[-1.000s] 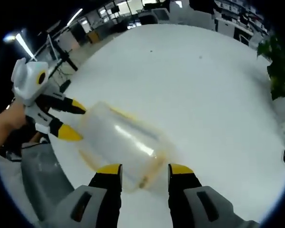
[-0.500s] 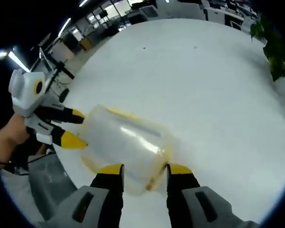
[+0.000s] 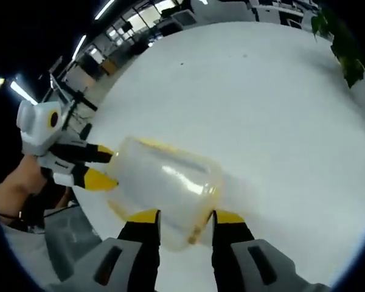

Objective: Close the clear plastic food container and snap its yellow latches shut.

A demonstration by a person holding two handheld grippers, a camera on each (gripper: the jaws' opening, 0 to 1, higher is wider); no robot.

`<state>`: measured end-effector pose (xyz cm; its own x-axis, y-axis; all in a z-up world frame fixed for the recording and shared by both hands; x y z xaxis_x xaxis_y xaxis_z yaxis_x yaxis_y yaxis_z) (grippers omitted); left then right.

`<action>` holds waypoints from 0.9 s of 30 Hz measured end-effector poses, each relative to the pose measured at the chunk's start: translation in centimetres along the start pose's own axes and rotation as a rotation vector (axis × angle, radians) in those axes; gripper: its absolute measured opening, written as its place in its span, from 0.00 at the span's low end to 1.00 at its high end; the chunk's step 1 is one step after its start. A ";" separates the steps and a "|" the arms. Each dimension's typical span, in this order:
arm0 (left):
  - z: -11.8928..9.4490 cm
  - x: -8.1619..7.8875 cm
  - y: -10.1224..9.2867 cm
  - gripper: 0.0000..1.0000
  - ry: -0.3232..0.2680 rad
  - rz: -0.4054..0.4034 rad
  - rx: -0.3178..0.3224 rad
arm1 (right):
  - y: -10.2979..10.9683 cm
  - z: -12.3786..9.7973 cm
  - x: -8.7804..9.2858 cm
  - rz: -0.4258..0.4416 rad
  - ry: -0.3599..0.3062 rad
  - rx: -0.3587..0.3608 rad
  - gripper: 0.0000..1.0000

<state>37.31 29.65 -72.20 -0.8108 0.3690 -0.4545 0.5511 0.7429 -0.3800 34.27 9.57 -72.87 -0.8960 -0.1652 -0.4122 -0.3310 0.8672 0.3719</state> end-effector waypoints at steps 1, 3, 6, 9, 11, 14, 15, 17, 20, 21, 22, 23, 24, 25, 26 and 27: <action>0.0 0.0 0.0 0.35 0.000 -0.003 0.002 | 0.0 0.1 -0.1 0.001 0.001 0.002 0.31; 0.0 0.1 0.0 0.36 -0.005 -0.002 0.004 | 0.1 0.1 -0.3 0.002 0.005 0.005 0.32; -0.1 0.2 0.1 0.36 -0.018 -0.006 0.005 | 0.0 -0.1 -0.4 0.000 0.000 0.004 0.32; -0.1 0.2 0.1 0.37 -0.026 -0.015 0.008 | 0.1 -0.1 -0.6 0.002 -0.001 0.001 0.33; -0.1 0.2 0.2 0.38 -0.025 -0.023 0.009 | 0.2 -0.2 -0.7 -0.020 0.002 0.007 0.33; -0.3 0.2 0.4 0.37 -0.021 -0.028 0.019 | 0.5 -0.3 -1.1 -0.081 0.009 0.027 0.34; -0.4 0.2 0.5 0.36 -0.020 -0.031 0.023 | 0.5 -0.3 -1.1 -0.076 0.012 0.029 0.34; -0.7 0.2 0.6 0.33 -0.020 -0.031 0.029 | 0.4 -0.3 -1.2 -0.080 0.016 0.033 0.34; -1.1 0.1 0.7 0.32 -0.023 0.008 0.035 | 0.6 -0.5 -1.2 -0.121 0.029 0.041 0.34; -1.1 0.2 0.7 0.33 -0.023 0.011 0.033 | 0.7 -0.5 -1.3 -0.137 0.037 0.043 0.34; -1.1 0.1 0.7 0.35 -0.021 0.017 0.032 | 0.7 -0.5 -1.3 -0.153 0.044 0.044 0.34; -1.1 0.1 0.7 0.37 -0.021 0.020 0.033 | 0.8 -0.6 -1.3 -0.167 0.052 0.050 0.34; -1.1 0.1 0.7 0.39 -0.023 0.025 0.032 | 0.8 -0.8 -1.2 -0.182 0.058 0.055 0.35; -1.3 0.0 0.7 0.40 -0.029 0.037 0.032 | 0.8 -0.8 -1.3 -0.206 0.063 0.057 0.36; -1.3 0.0 0.6 0.41 -0.031 0.043 0.032 | 0.8 -0.9 -1.4 -0.212 0.060 0.060 0.37; -1.3 0.1 0.6 0.41 -0.028 0.054 0.029 | 0.8 -1.0 -1.5 -0.224 0.061 0.062 0.37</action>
Point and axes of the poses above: the point that each gripper's makers call its tool centre point, and the gripper's own axes: z roughly forward along the fingers, y roughly to its left, x roughly out of its underside, the point moved 7 cm from there along -z, roughly backward along the fingers, and after that the axes turned 5 degrees about -z, right-handed, at the moved point
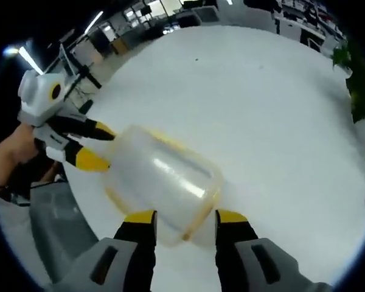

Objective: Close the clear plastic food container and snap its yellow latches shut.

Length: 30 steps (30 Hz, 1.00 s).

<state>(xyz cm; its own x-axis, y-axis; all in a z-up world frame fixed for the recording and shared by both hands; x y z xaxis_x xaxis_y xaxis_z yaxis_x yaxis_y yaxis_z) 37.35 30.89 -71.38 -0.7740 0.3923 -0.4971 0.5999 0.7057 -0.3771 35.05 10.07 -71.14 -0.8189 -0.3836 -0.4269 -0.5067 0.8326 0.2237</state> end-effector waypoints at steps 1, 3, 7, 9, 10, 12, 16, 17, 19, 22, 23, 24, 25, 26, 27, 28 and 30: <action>0.0 0.0 0.0 0.41 0.002 0.005 0.001 | 0.1 -0.2 0.0 -0.008 0.000 0.001 0.38; 0.0 0.0 0.1 0.42 0.002 0.023 0.002 | 0.1 -0.3 -0.1 -0.026 0.001 0.006 0.39; -0.3 0.0 0.1 0.44 0.010 0.068 -0.005 | -0.1 -0.7 -0.1 -0.067 0.019 0.021 0.39; -0.6 -0.1 0.0 0.45 0.011 0.075 0.005 | 0.0 -0.9 -0.3 -0.084 0.022 0.019 0.40; -0.7 -0.1 0.0 0.45 0.011 0.081 0.008 | 0.1 -1.0 -0.2 -0.098 0.030 0.018 0.40; -0.9 -0.2 0.1 0.46 0.017 0.118 0.004 | 0.2 -1.0 -0.3 -0.138 0.042 0.025 0.41; -1.2 -0.5 0.2 0.46 0.022 0.163 0.003 | 0.5 -1.1 -0.5 -0.187 0.053 0.029 0.41; -1.2 -0.5 0.2 0.47 0.022 0.173 0.002 | 0.5 -1.2 -0.5 -0.193 0.055 0.030 0.41; -1.3 -0.7 0.2 0.48 0.019 0.191 0.001 | 0.7 -1.2 -0.6 -0.221 0.054 0.027 0.42; -1.5 -0.8 0.3 0.50 0.019 0.246 -0.003 | 0.9 -1.3 -0.7 -0.255 0.059 0.027 0.42; -1.5 -0.9 0.3 0.50 0.021 0.258 -0.002 | 0.9 -1.3 -0.8 -0.265 0.059 0.027 0.42; -1.6 -1.0 0.3 0.50 0.017 0.274 -0.001 | 0.9 -1.2 -0.7 -0.275 0.064 0.027 0.42; -1.6 -1.1 0.3 0.50 0.018 0.278 -0.003 | 1.0 -1.2 -0.8 -0.286 0.066 0.029 0.42; -1.6 -1.1 0.3 0.50 0.022 0.286 -0.002 | 1.0 -1.2 -0.8 -0.306 0.065 0.031 0.42; -1.7 -1.1 0.3 0.50 0.026 0.293 -0.002 | 1.1 -1.2 -0.7 -0.303 0.069 0.033 0.41; -1.7 -1.3 0.3 0.50 0.032 0.308 0.000 | 1.1 -1.3 -0.8 -0.308 0.073 0.036 0.41; -1.8 -1.5 0.1 0.50 0.038 0.346 0.006 | 1.3 -1.3 -0.9 -0.334 0.072 0.036 0.40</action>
Point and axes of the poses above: the point that each gripper's makers call its tool centre point, and the gripper's own axes: z roughly forward along the fingers, y roughly to its left, x roughly out of its underside, the point moved 7 cm from there along -z, roughly backward along the fingers, and after that the axes turned 5 degrees about -z, right-handed, at the moved point
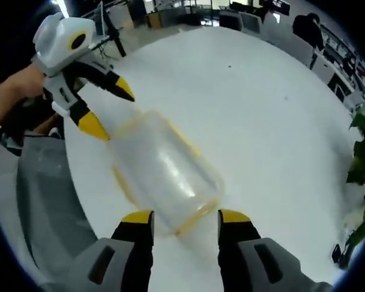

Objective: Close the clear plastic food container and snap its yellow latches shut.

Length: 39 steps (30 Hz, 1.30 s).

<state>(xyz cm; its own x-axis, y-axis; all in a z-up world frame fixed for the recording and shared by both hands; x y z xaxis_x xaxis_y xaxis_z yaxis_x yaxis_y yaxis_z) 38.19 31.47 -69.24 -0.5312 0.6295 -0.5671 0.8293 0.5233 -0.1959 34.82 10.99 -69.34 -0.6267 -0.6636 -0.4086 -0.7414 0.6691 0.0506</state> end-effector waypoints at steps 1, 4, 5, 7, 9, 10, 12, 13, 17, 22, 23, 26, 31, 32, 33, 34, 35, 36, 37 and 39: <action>-0.1 -0.1 0.0 0.50 0.003 0.016 0.000 | 0.0 0.0 0.0 -0.018 0.006 0.005 0.40; -0.1 -0.2 -0.1 0.48 0.025 0.071 -0.001 | 0.2 -0.2 -0.2 -0.060 0.015 0.015 0.39; -0.2 -0.4 -0.1 0.46 0.029 0.086 -0.006 | 0.2 -0.2 -0.3 -0.068 0.012 0.012 0.39; -0.2 -0.7 0.0 0.44 0.018 0.115 -0.018 | 0.2 -0.2 -0.6 -0.087 0.009 0.010 0.38; -0.2 -0.7 -0.1 0.44 0.026 0.130 -0.008 | 0.3 -0.1 -0.6 -0.109 0.014 0.006 0.37; -0.2 -0.8 -0.1 0.44 0.026 0.136 -0.007 | 0.3 -0.1 -0.7 -0.113 0.017 0.006 0.37; -0.1 -1.0 -0.2 0.44 0.021 0.170 0.000 | 0.3 0.0 -0.7 -0.140 0.015 0.005 0.37; -0.1 -1.1 -0.2 0.43 0.017 0.186 0.002 | 0.4 0.0 -0.8 -0.144 0.015 0.004 0.37; 0.0 -1.5 -0.3 0.43 0.010 0.229 0.006 | 0.5 0.1 -1.1 -0.178 -0.001 -0.003 0.37; 0.4 -1.8 -0.6 0.42 0.020 0.291 0.025 | 0.8 0.3 -1.3 -0.246 0.003 -0.012 0.37; 0.5 -1.8 -0.7 0.41 0.022 0.296 0.026 | 0.8 0.4 -1.4 -0.258 0.000 -0.020 0.37; 0.7 -1.9 -0.9 0.41 0.023 0.327 0.040 | 0.9 0.6 -1.5 -0.290 -0.001 -0.028 0.36; 1.4 -2.3 -1.5 0.39 0.004 0.374 0.067 | 1.0 0.9 -1.6 -0.322 -0.005 -0.043 0.35; 1.5 -2.3 -1.7 0.39 0.000 0.381 0.077 | 1.1 0.9 -1.6 -0.324 -0.006 -0.045 0.35; 1.7 -2.4 -1.9 0.39 -0.001 0.392 0.084 | 1.2 1.0 -1.7 -0.334 -0.007 -0.048 0.35; 1.9 -2.5 -2.0 0.39 -0.002 0.402 0.088 | 1.2 1.0 -1.8 -0.349 -0.004 -0.047 0.35; 2.1 -2.6 -2.2 0.39 -0.003 0.413 0.094 | 1.3 1.1 -1.9 -0.365 -0.006 -0.050 0.35; 2.2 -2.6 -2.2 0.39 -0.002 0.414 0.097 | 1.4 1.2 -1.9 -0.365 -0.003 -0.055 0.35; 2.4 -2.7 -2.3 0.39 -0.002 0.417 0.102 | 1.3 1.3 -1.9 -0.366 0.006 -0.057 0.35; 2.6 -2.7 -2.4 0.39 0.002 0.424 0.106 | 1.4 1.4 -2.0 -0.379 0.005 -0.061 0.35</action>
Point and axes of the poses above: the point that each gripper's makers call its tool centre point, and the gripper's own axes: z roughly forward along the fingers, y roughly to its left, x roughly out of its underside, the point moved 7 cm from there along -z, roughly backward along the fingers, and after that the axes turned 5 degrees about -z, right-handed, at the moved point
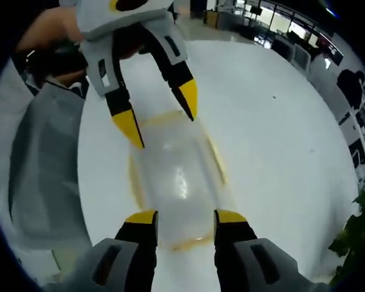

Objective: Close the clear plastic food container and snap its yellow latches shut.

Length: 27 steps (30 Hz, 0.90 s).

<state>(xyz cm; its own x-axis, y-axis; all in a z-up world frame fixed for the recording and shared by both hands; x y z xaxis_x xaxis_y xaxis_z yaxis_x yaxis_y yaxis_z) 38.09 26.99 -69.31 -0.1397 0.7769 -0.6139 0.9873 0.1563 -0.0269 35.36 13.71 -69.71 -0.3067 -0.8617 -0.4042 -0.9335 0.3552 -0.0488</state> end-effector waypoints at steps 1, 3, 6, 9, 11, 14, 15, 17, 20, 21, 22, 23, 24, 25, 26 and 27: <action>0.2 -0.1 -0.1 0.38 0.001 0.007 0.005 | 0.0 0.1 -0.1 -0.002 -0.001 -0.004 0.35; 0.3 -0.2 -0.2 0.38 -0.006 0.006 0.016 | -0.1 0.2 -0.2 -0.010 -0.006 -0.006 0.35; 0.6 -0.4 -0.4 0.37 -0.017 0.009 0.035 | 0.1 0.4 -0.6 -0.035 -0.034 -0.025 0.35; 1.0 -0.4 -0.4 0.36 -0.016 0.003 0.042 | 0.0 0.6 -0.9 -0.056 -0.034 -0.027 0.35; 1.2 -0.5 -0.5 0.36 -0.019 0.001 0.050 | 0.0 0.8 -1.1 -0.058 -0.043 -0.033 0.34; 1.5 -0.6 -0.6 0.36 -0.017 0.013 0.052 | -0.1 1.0 -1.5 -0.079 -0.048 -0.037 0.33; 1.5 -0.7 -0.6 0.36 -0.020 0.013 0.054 | -0.1 1.1 -1.5 -0.080 -0.049 -0.039 0.33; 1.7 -0.8 -0.6 0.36 -0.027 0.008 0.061 | -0.1 1.2 -1.7 -0.081 -0.056 -0.046 0.33; 1.8 -0.9 -0.6 0.36 -0.026 0.012 0.061 | -0.2 1.4 -1.7 -0.083 -0.060 -0.050 0.32; 1.9 -0.9 -0.6 0.36 -0.025 0.011 0.064 | -0.2 1.5 -1.7 -0.083 -0.062 -0.050 0.32; 2.0 -0.8 -0.6 0.36 -0.022 0.014 0.065 | -0.2 1.5 -1.7 -0.085 -0.065 -0.050 0.32; 2.0 -0.8 -0.7 0.36 -0.019 0.020 0.066 | -0.2 1.6 -1.7 -0.084 -0.067 -0.052 0.32; 2.0 -0.8 -0.6 0.36 -0.017 0.020 0.066 | -0.2 1.6 -1.7 -0.086 -0.068 -0.054 0.32; 2.0 -0.7 -0.6 0.36 -0.017 0.016 0.067 | -0.2 1.7 -1.7 -0.090 -0.070 -0.055 0.32; 2.0 -0.7 -0.6 0.36 -0.019 0.012 0.068 | -0.2 1.7 -1.8 -0.092 -0.070 -0.053 0.33; 2.0 -0.7 -0.6 0.36 -0.019 0.010 0.068 | -0.2 1.8 -1.8 -0.093 -0.072 -0.052 0.33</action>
<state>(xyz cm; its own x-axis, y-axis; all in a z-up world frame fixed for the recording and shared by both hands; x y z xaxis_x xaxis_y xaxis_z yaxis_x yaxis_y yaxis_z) 37.72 25.14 -70.44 -0.1289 0.7665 -0.6291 0.9916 0.1062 -0.0738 36.46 15.79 -70.60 -0.2062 -0.8612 -0.4645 -0.9663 0.2540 -0.0420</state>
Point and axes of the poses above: the point that each gripper's makers call its tool centre point, and the gripper's own axes: z roughly forward along the fingers, y roughly to its left, x roughly out of its underside, the point moved 7 cm from there along -z, roughly backward along the fingers, and after that the axes turned 5 degrees about -z, right-handed, at the moved point
